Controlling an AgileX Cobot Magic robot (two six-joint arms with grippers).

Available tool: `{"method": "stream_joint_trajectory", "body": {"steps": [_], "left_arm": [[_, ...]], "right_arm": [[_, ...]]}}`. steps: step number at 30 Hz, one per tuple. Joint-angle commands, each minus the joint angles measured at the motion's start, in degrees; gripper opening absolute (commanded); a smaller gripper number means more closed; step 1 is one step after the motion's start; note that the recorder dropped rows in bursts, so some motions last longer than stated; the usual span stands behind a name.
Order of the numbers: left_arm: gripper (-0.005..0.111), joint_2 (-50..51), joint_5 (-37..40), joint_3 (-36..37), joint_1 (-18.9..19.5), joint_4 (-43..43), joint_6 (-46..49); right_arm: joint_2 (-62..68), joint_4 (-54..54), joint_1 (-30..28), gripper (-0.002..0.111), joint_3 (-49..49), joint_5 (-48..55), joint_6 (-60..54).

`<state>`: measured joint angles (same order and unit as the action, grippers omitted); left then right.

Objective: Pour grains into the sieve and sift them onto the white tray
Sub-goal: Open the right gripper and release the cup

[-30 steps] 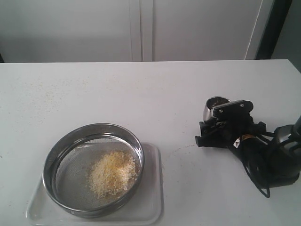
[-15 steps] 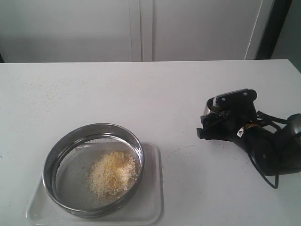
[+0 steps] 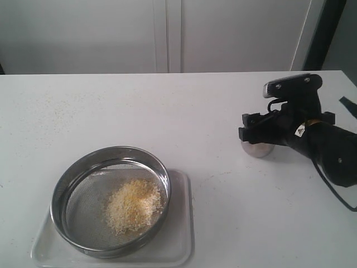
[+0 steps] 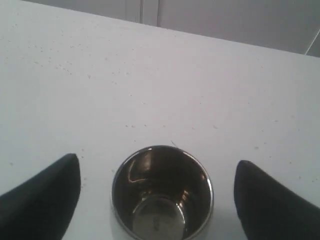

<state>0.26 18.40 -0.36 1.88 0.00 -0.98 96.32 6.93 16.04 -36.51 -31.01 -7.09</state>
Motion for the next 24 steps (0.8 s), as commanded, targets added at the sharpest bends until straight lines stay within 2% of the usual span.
{"method": "stream_joint_trajectory", "body": {"steps": [1,10,19,24], "left_arm": [[0.0,-0.26,0.5,0.36,-0.34,0.0,-0.06],[0.0,-0.26,0.5,0.36,-0.34,0.0,-0.06],[0.0,-0.26,0.5,0.36,-0.34,0.0,-0.06],[0.0,-0.26,0.5,0.36,-0.34,0.0,-0.06]], "right_arm": [[-4.96,0.28,-0.24,0.069,-0.04,4.63,-0.63],[-12.44,0.28,-0.24,0.032,-0.04,16.1,-0.63],[-17.36,0.28,-0.13,0.002,-0.04,28.41,-0.63],[-19.76,0.28,0.49,0.0,-0.04,34.09,-0.63]]}}
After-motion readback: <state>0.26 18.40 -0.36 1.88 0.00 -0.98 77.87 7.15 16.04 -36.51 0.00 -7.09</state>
